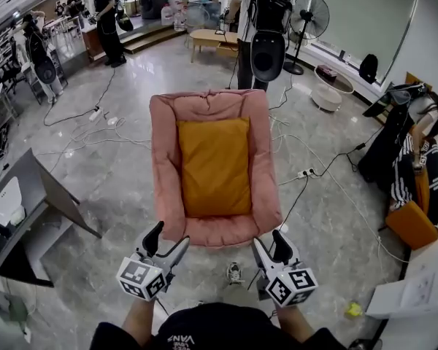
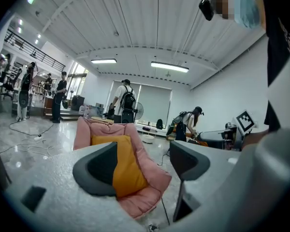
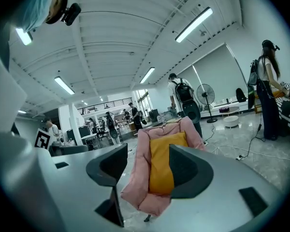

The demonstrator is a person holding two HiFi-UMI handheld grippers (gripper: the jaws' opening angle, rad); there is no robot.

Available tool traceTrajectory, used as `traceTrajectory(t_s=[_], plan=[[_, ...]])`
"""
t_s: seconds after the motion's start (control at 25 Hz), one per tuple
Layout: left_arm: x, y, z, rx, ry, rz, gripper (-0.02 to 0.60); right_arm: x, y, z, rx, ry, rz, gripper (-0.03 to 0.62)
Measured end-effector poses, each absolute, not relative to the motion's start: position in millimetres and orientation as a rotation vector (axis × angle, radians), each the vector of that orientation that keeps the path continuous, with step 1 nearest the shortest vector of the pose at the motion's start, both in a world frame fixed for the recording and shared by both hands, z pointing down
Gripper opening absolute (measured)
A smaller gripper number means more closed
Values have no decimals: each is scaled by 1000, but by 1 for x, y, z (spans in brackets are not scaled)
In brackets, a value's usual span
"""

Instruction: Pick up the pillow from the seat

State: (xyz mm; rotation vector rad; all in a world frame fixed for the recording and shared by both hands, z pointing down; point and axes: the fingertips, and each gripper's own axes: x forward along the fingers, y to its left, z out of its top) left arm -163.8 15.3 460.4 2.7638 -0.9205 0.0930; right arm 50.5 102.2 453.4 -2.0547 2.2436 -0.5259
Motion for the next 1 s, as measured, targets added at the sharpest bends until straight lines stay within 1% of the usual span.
traceTrajectory(t_s=[0.16, 0.64, 1.0], plan=[[-132, -15, 457, 2753, -970, 82, 334, 87, 65, 455, -2032, 2275, -538, 255], [-67, -84, 461, 2636, -1247, 67, 334, 175, -41, 464, -1845, 2477, -554, 255], [-64, -107, 465, 2567, -1368, 82, 334, 195, -83, 470, -1769, 2515, -577, 255]])
